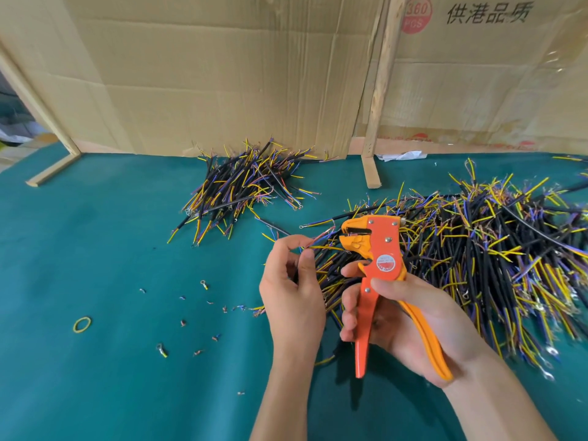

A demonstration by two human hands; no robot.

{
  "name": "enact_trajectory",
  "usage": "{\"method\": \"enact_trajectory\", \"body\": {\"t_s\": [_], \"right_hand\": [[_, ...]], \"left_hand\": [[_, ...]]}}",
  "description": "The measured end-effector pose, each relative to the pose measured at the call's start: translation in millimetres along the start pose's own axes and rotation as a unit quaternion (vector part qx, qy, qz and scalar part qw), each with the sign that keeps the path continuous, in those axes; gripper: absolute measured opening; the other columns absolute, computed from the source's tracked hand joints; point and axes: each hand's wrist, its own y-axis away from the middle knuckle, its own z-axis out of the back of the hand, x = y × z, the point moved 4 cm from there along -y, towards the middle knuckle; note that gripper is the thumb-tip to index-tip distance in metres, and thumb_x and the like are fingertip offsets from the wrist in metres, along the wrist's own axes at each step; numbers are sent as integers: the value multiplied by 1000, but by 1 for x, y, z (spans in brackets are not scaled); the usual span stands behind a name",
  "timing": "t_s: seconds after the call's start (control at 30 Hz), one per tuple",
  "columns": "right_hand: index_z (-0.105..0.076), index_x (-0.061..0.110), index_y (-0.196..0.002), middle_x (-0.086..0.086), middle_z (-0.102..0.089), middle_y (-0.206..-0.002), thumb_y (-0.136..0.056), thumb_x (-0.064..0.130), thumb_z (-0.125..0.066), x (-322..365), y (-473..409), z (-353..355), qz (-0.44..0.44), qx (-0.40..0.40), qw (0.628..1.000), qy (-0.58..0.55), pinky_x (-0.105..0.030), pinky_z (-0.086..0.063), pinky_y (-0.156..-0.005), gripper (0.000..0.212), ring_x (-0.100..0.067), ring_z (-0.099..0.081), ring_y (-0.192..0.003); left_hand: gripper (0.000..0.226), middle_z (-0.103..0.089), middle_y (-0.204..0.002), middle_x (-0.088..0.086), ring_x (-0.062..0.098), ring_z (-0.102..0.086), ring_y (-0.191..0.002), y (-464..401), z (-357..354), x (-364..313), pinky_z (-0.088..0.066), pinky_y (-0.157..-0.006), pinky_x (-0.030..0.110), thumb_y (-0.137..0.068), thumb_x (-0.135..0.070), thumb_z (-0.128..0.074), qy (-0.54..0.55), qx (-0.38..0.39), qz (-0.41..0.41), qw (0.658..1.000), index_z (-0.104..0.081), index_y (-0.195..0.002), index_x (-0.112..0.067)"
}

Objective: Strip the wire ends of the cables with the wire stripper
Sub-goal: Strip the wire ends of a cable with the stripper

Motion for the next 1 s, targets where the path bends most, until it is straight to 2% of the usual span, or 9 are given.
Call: {"method": "enact_trajectory", "body": {"t_s": [0.13, 0.27, 0.43, 0.53, 0.63, 0.73, 0.8, 0.9, 1.0], "right_hand": [[-66, -1, -119, -28, -63, -90, -75, 17, -87, -2, 0, -5, -9, -13, 1000, 7, -52, -55, -73, 52, -39, -64, -75], [-67, 0, -116, -24, -60, -83, -78, 15, -85, -3, 1, -11, -17, -12, 1000, 19, -49, -54, -66, 45, -37, -61, -69], [-71, 6, -99, -11, -41, -62, -86, 24, -78, -6, -1, -15, -17, -76, 997, 17, -32, -40, -45, 24, -22, -40, -44], [-70, 6, -99, -5, -34, -57, -88, 27, -67, -6, -4, -17, 17, -102, 995, -4, -23, -33, -38, 24, -15, -31, -38], [-73, 7, -94, -2, -33, -54, -85, 28, -77, -7, -7, -12, 48, -120, 991, -14, -18, -31, -34, 23, -10, -30, -34], [-74, 8, -97, -8, -50, -63, -71, 33, -91, -3, -10, 1, 78, -110, 990, -45, -31, -46, -44, 40, -19, -49, -47], [-74, 9, -95, -10, -58, -71, -60, 32, -97, 1, -14, 12, 108, -113, 985, -79, -36, -53, -54, 48, -23, -57, -57], [-75, 11, -93, -10, -64, -78, -54, 28, -97, 7, -16, 24, 136, -126, 977, -107, -38, -57, -60, 49, -24, -64, -63], [-74, 7, -99, -16, -67, -89, -61, 23, -93, 9, -8, 24, 127, -111, 977, -126, -42, -59, -71, 45, -29, -67, -74]], "left_hand": [[20, -47, -63, -5, 10, -43, -59, 0, 0, 0, -36, -59, 21, -98, -7, -58, -4, 8, 4, 1000, -63, -91, -25], [20, -46, -62, -5, 10, -42, -59, 0, -2, 0, -36, -59, 23, -98, -7, -58, -4, 13, 9, 1000, -64, -91, -24], [17, -54, -67, 3, 13, -46, -62, 0, -2, 2, -38, -62, 25, -98, -9, -60, 1, 19, 10, 1000, -66, -91, -23], [15, -60, -71, -1, 10, -49, -64, -1, -3, 2, -39, -64, 21, -96, -9, -62, 15, 21, 17, 1000, -70, -92, -21], [14, -63, -75, 0, 9, -53, -66, 1, -5, -2, -42, -66, 22, -95, -10, -65, -7, 37, 17, 999, -73, -95, -21], [22, -68, -81, -4, 9, -59, -72, -8, -13, -11, -45, -71, 24, -94, -5, -60, -26, 71, 27, 997, -74, -99, -22], [31, -73, -93, -6, 11, -66, -85, -20, -24, -26, -51, -82, 28, -93, -2, -54, -51, 137, 15, 989, -72, -108, -22], [32, -75, -104, -5, 8, -66, -91, -52, -39, -42, -48, -88, 21, -92, -8, -54, -115, 225, -37, 967, -72, -115, -21], [33, -71, -116, 5, 20, -63, -106, -108, -27, -35, -41, -94, 25, -88, -9, -57, -255, 151, -96, 950, -72, -116, -16]]}}
